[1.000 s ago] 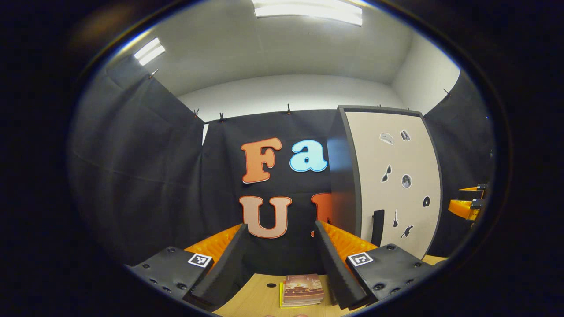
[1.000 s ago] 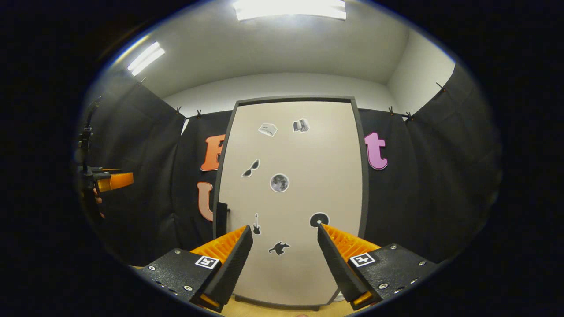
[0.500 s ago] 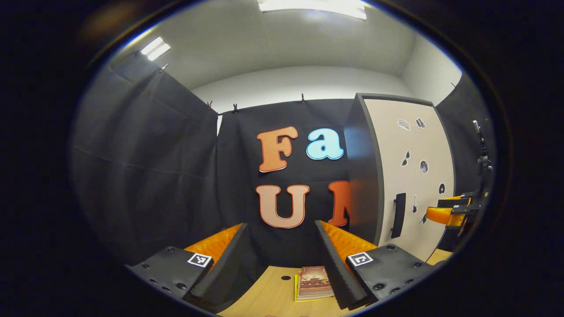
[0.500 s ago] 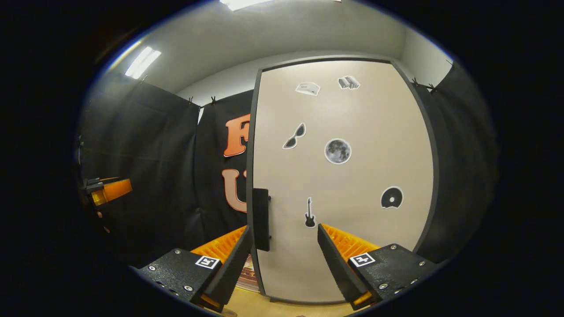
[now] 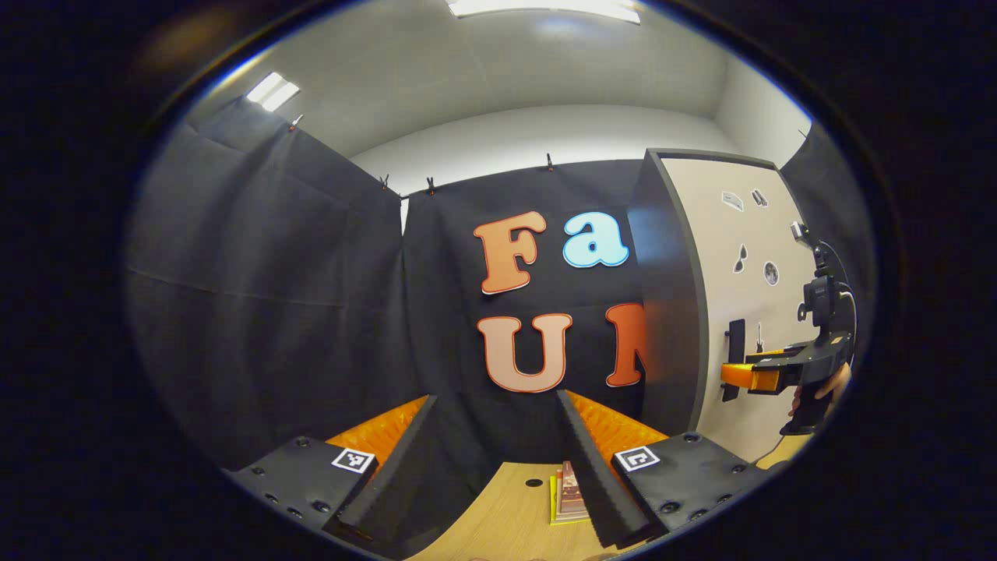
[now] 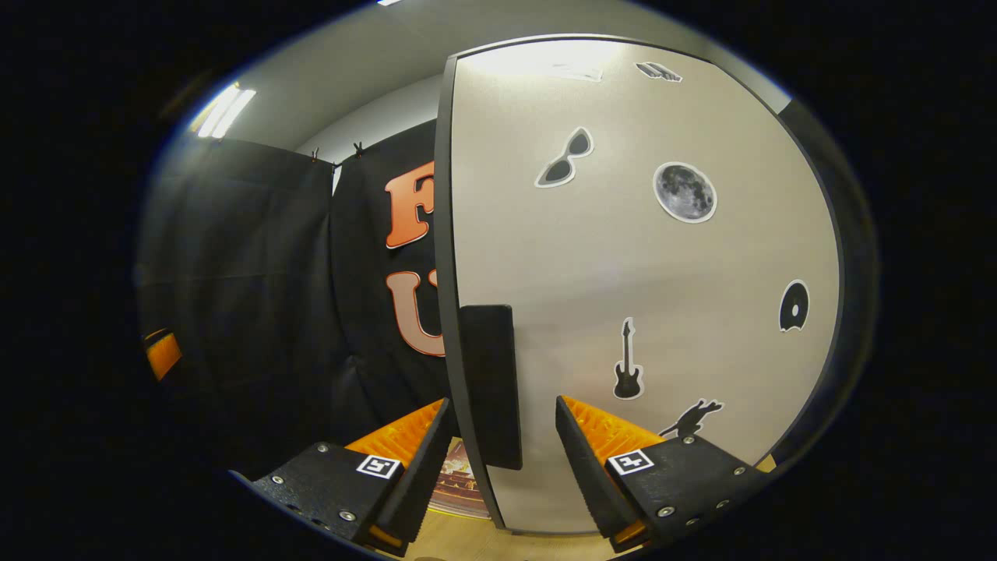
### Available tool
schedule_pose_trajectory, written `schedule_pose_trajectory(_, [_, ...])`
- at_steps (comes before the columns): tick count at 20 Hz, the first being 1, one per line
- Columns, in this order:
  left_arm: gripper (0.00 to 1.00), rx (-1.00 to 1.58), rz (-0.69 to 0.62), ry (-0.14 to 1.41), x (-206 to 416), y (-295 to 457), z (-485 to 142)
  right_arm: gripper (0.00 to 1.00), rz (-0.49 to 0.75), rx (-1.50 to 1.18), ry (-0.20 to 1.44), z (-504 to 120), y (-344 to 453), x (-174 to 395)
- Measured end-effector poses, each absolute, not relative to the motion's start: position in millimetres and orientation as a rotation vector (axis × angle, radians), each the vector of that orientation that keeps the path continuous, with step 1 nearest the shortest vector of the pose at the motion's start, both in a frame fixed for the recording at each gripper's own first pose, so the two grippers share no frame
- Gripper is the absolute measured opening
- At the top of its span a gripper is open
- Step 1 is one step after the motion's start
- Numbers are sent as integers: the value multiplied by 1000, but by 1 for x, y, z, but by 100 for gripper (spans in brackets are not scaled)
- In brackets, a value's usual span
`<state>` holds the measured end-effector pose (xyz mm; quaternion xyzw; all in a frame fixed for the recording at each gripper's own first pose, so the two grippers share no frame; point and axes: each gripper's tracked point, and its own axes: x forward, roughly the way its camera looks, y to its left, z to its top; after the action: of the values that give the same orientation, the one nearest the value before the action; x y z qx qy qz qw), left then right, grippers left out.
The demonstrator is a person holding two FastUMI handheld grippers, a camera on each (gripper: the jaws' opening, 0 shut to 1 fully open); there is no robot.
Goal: Open the cabinet door with the right hand, grasp the bottle in the cabinet with the left hand and place it on the coaster, then close the cabinet door with the right hand.
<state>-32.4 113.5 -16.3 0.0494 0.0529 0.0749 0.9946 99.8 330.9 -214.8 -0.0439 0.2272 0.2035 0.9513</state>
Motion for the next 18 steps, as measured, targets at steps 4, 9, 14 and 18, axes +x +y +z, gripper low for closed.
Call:
schedule_pose_trajectory(4, [96,94,131,122,-30,105,-20,68,387,-47,459,-217,338,109])
schedule_pose_trajectory(9, [96,82,119,132,-27,97,-21,37,363,-69,474,-222,338,110])
schedule_pose_trajectory(14, [93,79,104,148,-26,85,-23,27,400,-73,492,-222,336,104])
schedule_pose_trajectory(18, [100,95,86,137,-12,73,-25,21,455,-88,456,-215,336,94])
